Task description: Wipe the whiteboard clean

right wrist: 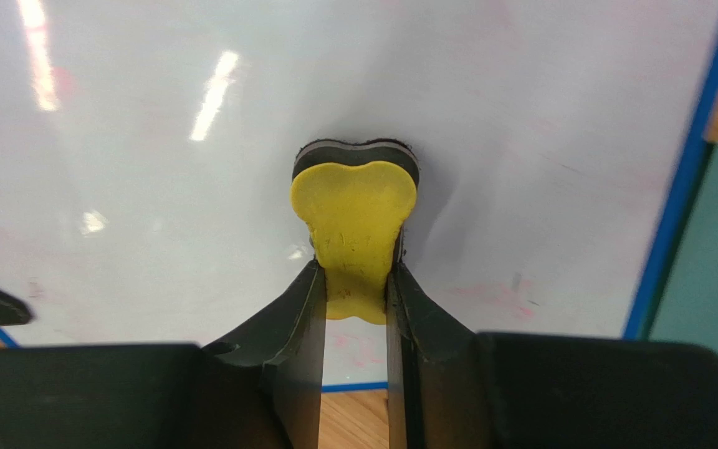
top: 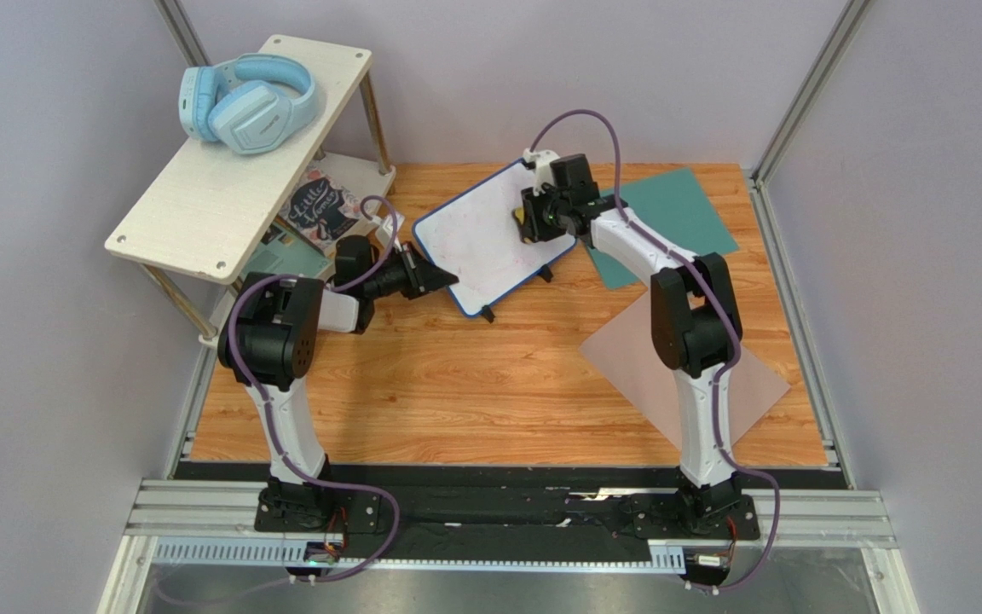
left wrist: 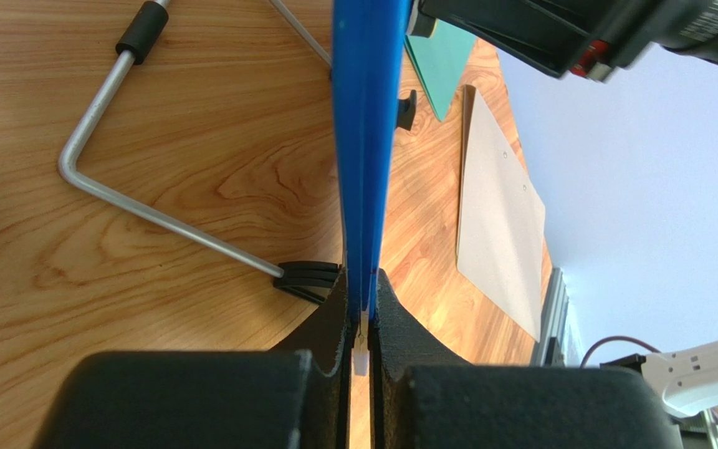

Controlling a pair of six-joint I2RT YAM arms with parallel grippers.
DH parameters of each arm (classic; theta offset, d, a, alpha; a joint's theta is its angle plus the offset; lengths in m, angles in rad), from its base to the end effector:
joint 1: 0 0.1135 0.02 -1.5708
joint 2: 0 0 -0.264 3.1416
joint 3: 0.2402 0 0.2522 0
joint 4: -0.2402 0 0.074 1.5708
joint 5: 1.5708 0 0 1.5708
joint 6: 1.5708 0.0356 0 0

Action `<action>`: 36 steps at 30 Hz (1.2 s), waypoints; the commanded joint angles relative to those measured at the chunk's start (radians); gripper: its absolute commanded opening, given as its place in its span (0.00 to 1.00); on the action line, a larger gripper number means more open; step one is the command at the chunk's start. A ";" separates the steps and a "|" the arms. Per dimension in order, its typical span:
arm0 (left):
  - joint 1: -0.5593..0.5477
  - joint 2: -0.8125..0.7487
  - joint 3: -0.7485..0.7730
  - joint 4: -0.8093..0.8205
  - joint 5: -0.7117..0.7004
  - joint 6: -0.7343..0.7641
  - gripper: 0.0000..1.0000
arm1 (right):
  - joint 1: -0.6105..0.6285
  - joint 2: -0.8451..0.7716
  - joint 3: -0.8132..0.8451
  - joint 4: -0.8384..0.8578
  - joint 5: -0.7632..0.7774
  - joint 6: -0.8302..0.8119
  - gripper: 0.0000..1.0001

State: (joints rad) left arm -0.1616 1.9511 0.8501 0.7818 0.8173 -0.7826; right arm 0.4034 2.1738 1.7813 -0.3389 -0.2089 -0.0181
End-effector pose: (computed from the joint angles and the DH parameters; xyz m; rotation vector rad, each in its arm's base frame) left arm 0.3667 -0.0861 0.1365 -0.0147 2.0360 -1.3880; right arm 0.4570 0.2031 0.2200 -0.5914 2.2457 0.4368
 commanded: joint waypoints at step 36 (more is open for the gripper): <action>-0.009 0.012 0.000 -0.007 0.020 0.037 0.00 | 0.066 0.101 0.013 -0.167 0.014 0.098 0.00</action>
State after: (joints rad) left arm -0.1604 1.9511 0.8501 0.7864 0.8131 -0.7952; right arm 0.3759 2.2143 1.8000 -0.4538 -0.0250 0.0620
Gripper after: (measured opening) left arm 0.029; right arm 0.263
